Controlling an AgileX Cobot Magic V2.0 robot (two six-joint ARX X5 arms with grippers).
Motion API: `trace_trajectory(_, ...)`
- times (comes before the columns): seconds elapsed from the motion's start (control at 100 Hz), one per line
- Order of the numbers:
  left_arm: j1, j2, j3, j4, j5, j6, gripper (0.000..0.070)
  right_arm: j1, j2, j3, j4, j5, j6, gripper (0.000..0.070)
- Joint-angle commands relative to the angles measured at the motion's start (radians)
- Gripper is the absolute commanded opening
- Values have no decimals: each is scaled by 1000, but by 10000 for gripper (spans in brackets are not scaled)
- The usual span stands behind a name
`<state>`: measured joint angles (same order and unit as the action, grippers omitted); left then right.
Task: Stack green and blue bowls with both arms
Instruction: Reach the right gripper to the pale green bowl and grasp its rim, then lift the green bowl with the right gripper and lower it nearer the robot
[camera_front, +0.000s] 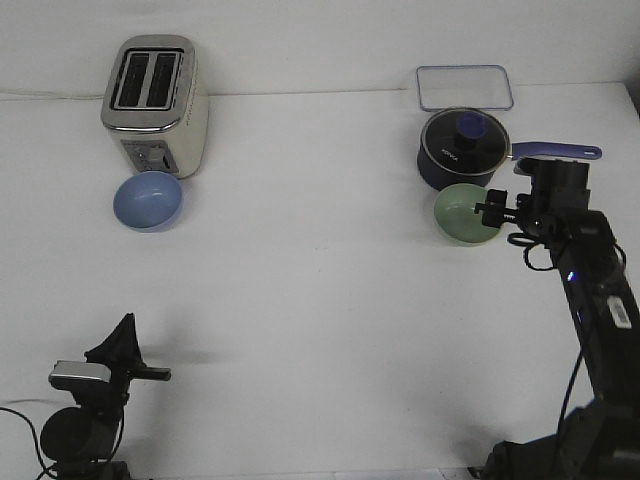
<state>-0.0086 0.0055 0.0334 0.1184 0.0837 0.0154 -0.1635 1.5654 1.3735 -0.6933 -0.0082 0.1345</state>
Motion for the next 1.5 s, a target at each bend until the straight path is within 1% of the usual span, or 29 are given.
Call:
trace_trajectory(0.0,2,-1,-19,10,3,-1,15,-7,87,55,-13,-23,-14,490)
trace_trajectory(0.21,2,-1,-19,10,3,-1,15,-7,271,150,-22,-28,-19,490)
trace_trajectory(0.39,2,-1,-19,10,3,-1,15,-7,345,166,-3,-30,-19,488)
trace_trajectory(0.44,2,-1,-19,10,3,-1,15,-7,356,166,-6,-45,-19,474)
trace_trajectory(0.47,2,-1,-19,10,3,-1,15,-7,362,166,-7,-51,-19,440)
trace_trajectory(0.5,2,-1,-19,10,3,-1,15,-7,368,166,-7,-57,-19,384)
trace_trajectory(0.61,2,-1,-19,11,3,-1,15,-8,372,166,-5,-82,-25,126)
trace_trajectory(0.66,2,-1,-19,10,3,-1,15,-8,372,166,-2,-82,-27,26)
trace_trajectory(0.68,2,-1,-19,10,3,-1,15,-8,372,166,-2,-82,-27,0)
trace_trajectory(0.79,2,-1,-19,11,3,-1,15,-8,371,166,-4,-106,-31,0)
trace_trajectory(0.9,2,-1,-19,11,3,-1,15,-12,343,166,-26,-148,-35,0)
trace_trajectory(1.09,2,-1,-19,10,3,-1,15,-13,192,166,-70,-171,-33,0)
trace_trajectory(1.14,2,-1,-19,10,3,-1,15,-13,134,166,-87,-192,-29,0)
trace_trajectory(1.3,2,-1,-19,10,3,-1,15,8,-55,165,-114,-319,-11,0)
trace_trajectory(1.41,2,-1,-19,10,3,-1,15,58,-166,155,-136,-317,-4,0)
trace_trajectory(1.49,2,-1,-19,11,3,-1,15,120,-229,131,-171,-317,2,0)
